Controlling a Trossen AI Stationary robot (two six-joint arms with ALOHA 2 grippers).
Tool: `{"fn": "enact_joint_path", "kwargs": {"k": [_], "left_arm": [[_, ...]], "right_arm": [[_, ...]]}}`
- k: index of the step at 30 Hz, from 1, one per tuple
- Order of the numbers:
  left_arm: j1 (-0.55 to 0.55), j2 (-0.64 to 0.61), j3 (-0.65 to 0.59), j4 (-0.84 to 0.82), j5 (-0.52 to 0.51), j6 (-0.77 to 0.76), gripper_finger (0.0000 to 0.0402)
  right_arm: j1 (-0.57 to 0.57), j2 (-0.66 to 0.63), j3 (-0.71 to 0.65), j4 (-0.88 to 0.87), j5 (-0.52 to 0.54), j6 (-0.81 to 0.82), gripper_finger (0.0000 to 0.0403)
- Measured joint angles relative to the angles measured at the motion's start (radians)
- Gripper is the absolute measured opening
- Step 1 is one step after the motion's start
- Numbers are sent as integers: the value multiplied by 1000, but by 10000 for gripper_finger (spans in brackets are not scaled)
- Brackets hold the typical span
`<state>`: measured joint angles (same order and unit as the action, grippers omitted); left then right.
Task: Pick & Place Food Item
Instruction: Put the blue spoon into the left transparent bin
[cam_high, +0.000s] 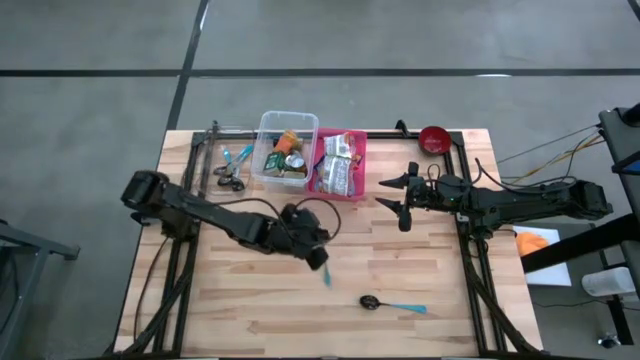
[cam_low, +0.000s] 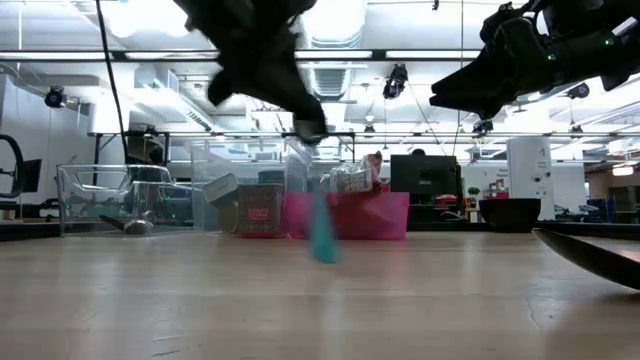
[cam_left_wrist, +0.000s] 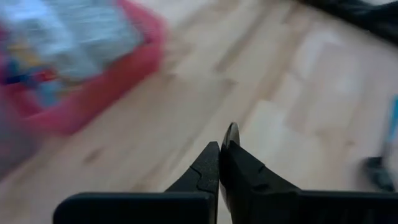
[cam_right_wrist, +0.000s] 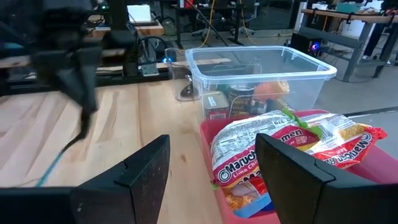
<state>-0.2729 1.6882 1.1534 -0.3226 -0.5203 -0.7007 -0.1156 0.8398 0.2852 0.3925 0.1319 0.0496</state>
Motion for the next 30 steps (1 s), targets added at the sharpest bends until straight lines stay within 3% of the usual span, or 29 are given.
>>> {"fn": "enact_joint_path", "kwargs": {"k": [9, 22, 30], "left_arm": [[0, -186, -1, -394, -139, -172, 14], [1, -433, -168, -412, -194, -244, 4], [1, -507, -170, -495, -195, -292, 4]], "right_arm": [[0, 0, 0, 1, 0, 0, 235], [0, 0, 0, 1, 0, 0, 235], [0, 0, 0, 1, 0, 0, 235]]}}
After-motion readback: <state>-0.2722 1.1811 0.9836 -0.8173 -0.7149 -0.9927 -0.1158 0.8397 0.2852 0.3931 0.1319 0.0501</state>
